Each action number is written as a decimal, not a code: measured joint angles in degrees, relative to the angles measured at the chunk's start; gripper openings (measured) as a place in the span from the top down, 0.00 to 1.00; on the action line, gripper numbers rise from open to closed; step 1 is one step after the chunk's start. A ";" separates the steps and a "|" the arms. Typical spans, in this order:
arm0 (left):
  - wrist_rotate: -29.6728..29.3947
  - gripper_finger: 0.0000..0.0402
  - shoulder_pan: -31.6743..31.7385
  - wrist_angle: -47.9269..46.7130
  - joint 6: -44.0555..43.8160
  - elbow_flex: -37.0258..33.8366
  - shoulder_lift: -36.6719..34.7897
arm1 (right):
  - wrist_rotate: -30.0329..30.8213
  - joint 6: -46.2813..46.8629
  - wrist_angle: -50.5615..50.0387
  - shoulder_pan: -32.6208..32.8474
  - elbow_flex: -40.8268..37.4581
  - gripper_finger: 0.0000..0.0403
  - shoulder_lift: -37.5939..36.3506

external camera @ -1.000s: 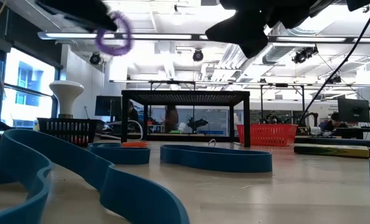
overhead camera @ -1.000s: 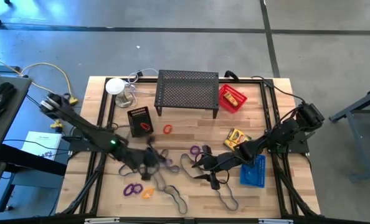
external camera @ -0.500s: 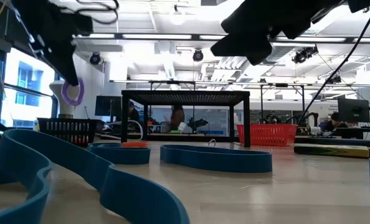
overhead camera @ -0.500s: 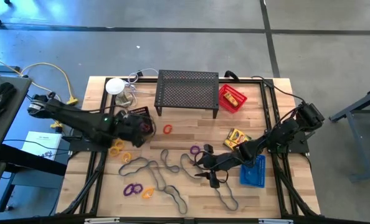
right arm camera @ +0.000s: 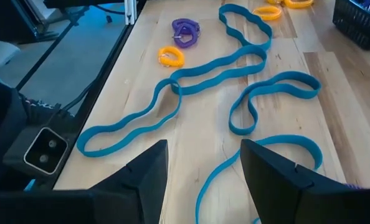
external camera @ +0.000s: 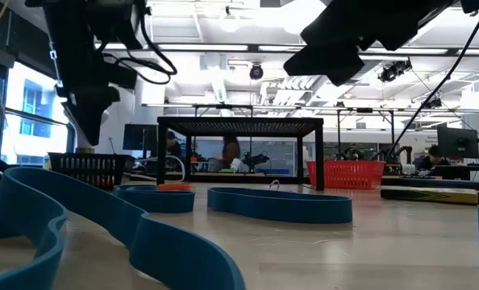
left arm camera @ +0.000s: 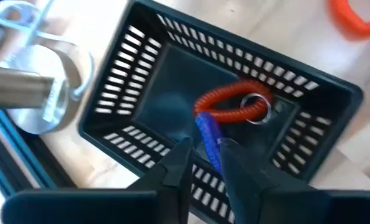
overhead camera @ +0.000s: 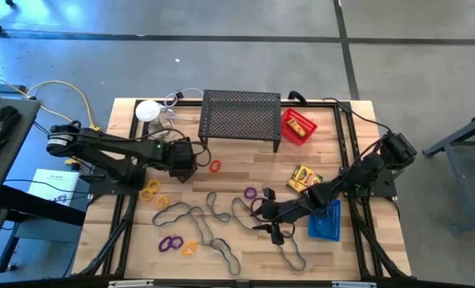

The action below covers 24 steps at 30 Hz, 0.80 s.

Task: Pick & Place Office Desk Supplies
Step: Put the purple spring keychain into the black basket, then put the blue rubber band into the blue basket

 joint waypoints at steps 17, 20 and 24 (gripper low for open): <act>-3.44 0.75 -13.26 10.56 2.50 0.85 -6.40 | -0.56 -3.46 3.46 1.44 -0.07 0.53 11.11; -3.49 0.75 -16.46 17.72 2.72 0.86 -5.69 | -2.27 -1.69 4.06 1.02 -0.02 0.53 12.33; -3.19 0.75 -21.26 28.84 5.93 0.93 -4.55 | -5.06 1.10 4.17 0.59 -0.02 0.53 14.27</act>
